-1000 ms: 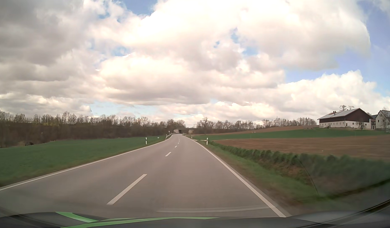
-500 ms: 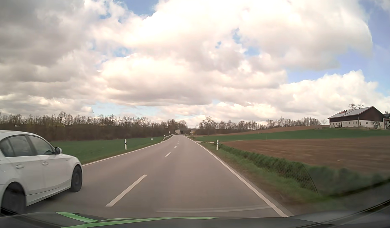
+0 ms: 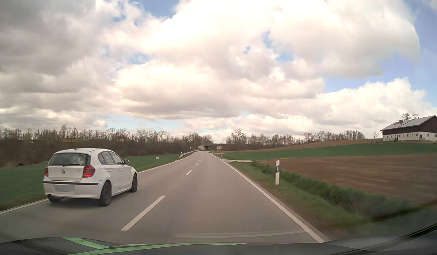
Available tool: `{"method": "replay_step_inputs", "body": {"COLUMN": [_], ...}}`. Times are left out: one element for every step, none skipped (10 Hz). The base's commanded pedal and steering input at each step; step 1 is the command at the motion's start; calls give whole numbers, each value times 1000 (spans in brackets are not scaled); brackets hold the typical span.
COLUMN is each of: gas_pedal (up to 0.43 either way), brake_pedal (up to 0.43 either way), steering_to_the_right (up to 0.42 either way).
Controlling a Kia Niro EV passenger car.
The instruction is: Follow the waypoints while adhering to traffic rules and regulations
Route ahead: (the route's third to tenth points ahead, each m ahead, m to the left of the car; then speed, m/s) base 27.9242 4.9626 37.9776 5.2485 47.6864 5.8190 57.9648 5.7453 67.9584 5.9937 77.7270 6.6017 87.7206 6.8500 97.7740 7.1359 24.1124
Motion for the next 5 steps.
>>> {"method": "replay_step_inputs", "body": {"gas_pedal": [157,157,157,157,157], "brake_pedal": [0,0,0,0,0], "steering_to_the_right": [-6,-6,-5,-5,-5]}}
